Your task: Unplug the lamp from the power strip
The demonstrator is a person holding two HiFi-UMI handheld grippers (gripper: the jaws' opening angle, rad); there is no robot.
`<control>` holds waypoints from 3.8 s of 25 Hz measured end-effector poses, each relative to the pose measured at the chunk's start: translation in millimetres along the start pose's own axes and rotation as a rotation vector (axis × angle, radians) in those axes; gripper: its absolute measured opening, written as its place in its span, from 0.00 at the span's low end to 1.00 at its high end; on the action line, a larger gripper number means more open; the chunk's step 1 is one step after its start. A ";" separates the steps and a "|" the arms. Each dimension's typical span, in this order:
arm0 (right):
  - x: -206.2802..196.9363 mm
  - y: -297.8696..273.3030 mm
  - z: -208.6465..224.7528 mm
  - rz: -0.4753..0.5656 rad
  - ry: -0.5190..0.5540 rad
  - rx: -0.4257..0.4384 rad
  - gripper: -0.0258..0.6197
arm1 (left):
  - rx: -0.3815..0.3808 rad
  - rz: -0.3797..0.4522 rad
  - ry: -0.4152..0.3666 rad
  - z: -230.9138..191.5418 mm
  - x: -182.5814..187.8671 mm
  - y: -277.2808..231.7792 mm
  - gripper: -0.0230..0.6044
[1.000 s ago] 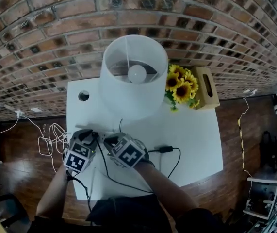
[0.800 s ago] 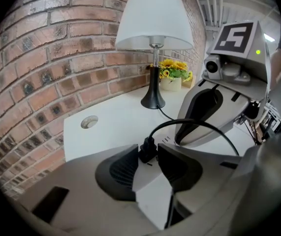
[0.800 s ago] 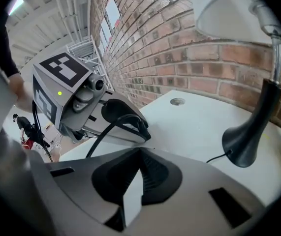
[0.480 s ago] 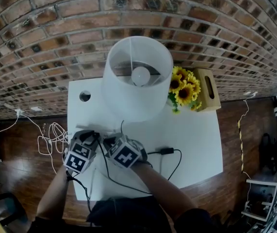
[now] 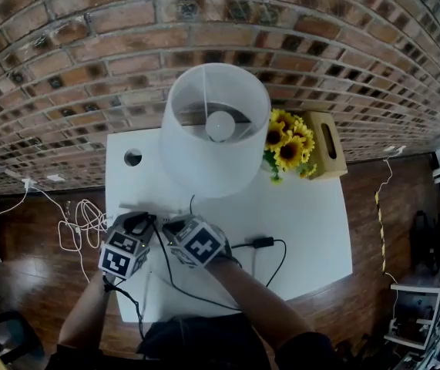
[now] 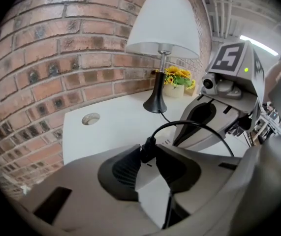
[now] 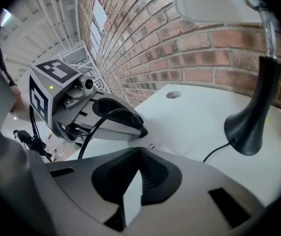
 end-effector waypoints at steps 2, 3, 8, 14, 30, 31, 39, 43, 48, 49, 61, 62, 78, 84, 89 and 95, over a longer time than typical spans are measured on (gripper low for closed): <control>1.3 0.8 -2.6 -0.010 0.028 -0.011 0.02 | 0.007 -0.020 -0.040 1.3 0.9 -0.9 0.22; 1.2 0.6 -1.2 -0.020 0.040 -0.024 0.02 | 0.006 -0.028 -0.056 1.7 1.2 -1.3 0.22; 0.7 -0.5 2.5 -0.059 0.093 -0.057 0.03 | 0.005 -0.048 -0.093 3.2 1.3 -2.0 0.21; 0.7 -1.3 0.7 -0.065 0.097 -0.060 0.03 | 0.004 -0.078 -0.114 2.6 1.2 -6.9 0.27; 0.9 -1.6 1.9 -0.103 0.115 -0.085 0.02 | -0.040 -0.004 -0.122 2.6 3.7 -2.3 0.20; 1.3 -1.8 2.3 -0.107 0.117 -0.084 0.03 | -0.039 0.000 -0.123 2.3 4.0 -2.0 0.20; -0.5 -2.0 0.9 -0.130 0.120 -0.066 0.02 | -0.013 0.015 -0.137 3.9 3.9 -1.4 0.21; -0.8 -1.9 2.3 -0.135 0.118 -0.064 0.02 | -0.017 0.028 -0.126 3.5 3.6 -0.8 0.21; -0.1 -1.4 2.4 -0.129 0.112 -0.062 0.02 | -0.024 0.029 -0.127 3.6 4.3 -0.5 0.21; 0.1 -1.4 2.5 -0.128 0.109 -0.060 0.02 | -0.025 0.031 -0.123 3.7 4.1 -0.1 0.21; 0.2 -2.3 3.1 -0.142 0.074 -0.037 0.02 | -0.053 -0.013 -0.147 4.2 5.9 -1.0 0.20; 0.1 -2.4 3.5 -0.144 0.071 -0.034 0.02 | -0.053 -0.008 -0.141 4.1 5.8 -0.8 0.20; 2.6 -4.3 6.3 -0.171 0.108 -0.038 0.03 | -0.173 0.194 -0.081 23.4 59.1 6.9 0.21; 3.0 -3.3 4.7 -0.139 0.080 -0.046 0.03 | -0.126 0.125 -0.188 27.5 65.3 1.5 0.21; 1.2 -3.4 7.2 -0.139 0.086 -0.033 0.03 | -0.083 0.111 -0.200 21.1 62.4 5.7 0.21; -0.3 -2.7 2.9 -0.099 0.098 -0.042 0.03 | -0.019 0.115 -0.132 10.1 55.6 11.3 0.21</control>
Point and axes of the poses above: the fingertips, and each gripper's own axes: y backward along the fingers, z to its right, x out of its top, the point moved 1 cm from there along y, backward along the fingers, and after that the axes turned 12 degrees about -x, right-handed, at the moved point
